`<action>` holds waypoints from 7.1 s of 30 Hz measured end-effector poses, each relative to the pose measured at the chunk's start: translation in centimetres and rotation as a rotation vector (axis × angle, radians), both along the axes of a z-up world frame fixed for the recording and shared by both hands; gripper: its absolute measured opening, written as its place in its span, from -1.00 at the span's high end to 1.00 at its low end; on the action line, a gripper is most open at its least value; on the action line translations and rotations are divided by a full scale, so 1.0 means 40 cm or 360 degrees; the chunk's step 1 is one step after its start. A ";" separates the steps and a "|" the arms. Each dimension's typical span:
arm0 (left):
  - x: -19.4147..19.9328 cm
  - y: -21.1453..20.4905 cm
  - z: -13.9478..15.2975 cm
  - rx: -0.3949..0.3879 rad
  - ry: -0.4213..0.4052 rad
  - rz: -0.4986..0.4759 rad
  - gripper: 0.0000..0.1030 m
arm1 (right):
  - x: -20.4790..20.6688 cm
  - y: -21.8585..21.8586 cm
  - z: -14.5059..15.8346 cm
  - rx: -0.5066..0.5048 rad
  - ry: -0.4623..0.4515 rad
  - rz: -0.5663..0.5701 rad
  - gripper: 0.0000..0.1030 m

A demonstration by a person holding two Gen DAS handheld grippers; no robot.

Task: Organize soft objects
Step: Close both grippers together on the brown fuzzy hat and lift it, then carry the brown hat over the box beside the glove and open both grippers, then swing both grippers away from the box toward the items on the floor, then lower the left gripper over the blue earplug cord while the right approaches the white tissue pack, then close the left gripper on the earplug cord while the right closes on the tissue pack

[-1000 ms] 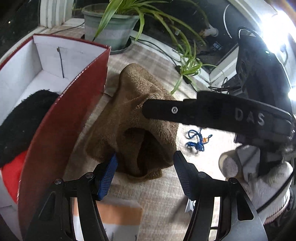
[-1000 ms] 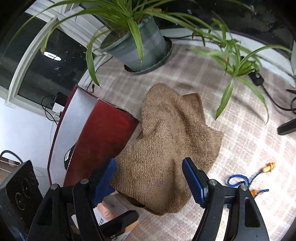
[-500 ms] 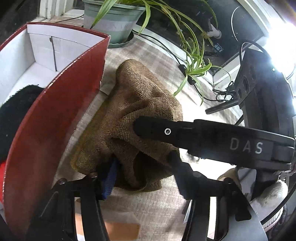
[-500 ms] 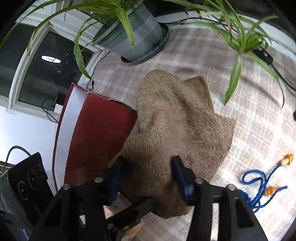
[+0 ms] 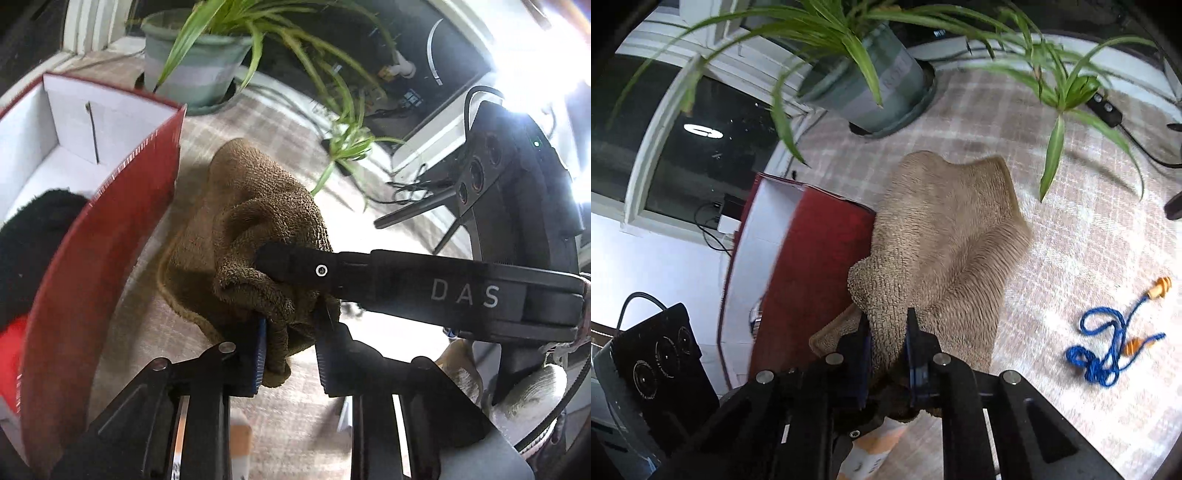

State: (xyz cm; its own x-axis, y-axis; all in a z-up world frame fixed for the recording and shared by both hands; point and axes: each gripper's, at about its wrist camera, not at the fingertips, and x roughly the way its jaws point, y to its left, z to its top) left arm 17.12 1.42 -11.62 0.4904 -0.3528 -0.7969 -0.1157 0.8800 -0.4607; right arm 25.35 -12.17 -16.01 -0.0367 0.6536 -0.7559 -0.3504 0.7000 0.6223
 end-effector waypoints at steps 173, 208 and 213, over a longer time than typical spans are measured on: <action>0.073 -0.386 -0.023 0.0546 0.0041 -0.0419 -0.14 | 0.065 -0.925 0.040 -0.0506 -0.0577 -0.0174 -0.13; 0.157 -0.490 -0.161 0.1095 -0.0152 -0.0636 -0.14 | -0.062 -0.826 -0.046 -0.0746 -0.0619 -0.0118 -0.17; 0.143 -0.492 -0.161 0.1062 -0.0173 -0.0631 0.43 | -0.061 -0.812 -0.058 -0.0799 -0.0641 -0.0109 -0.17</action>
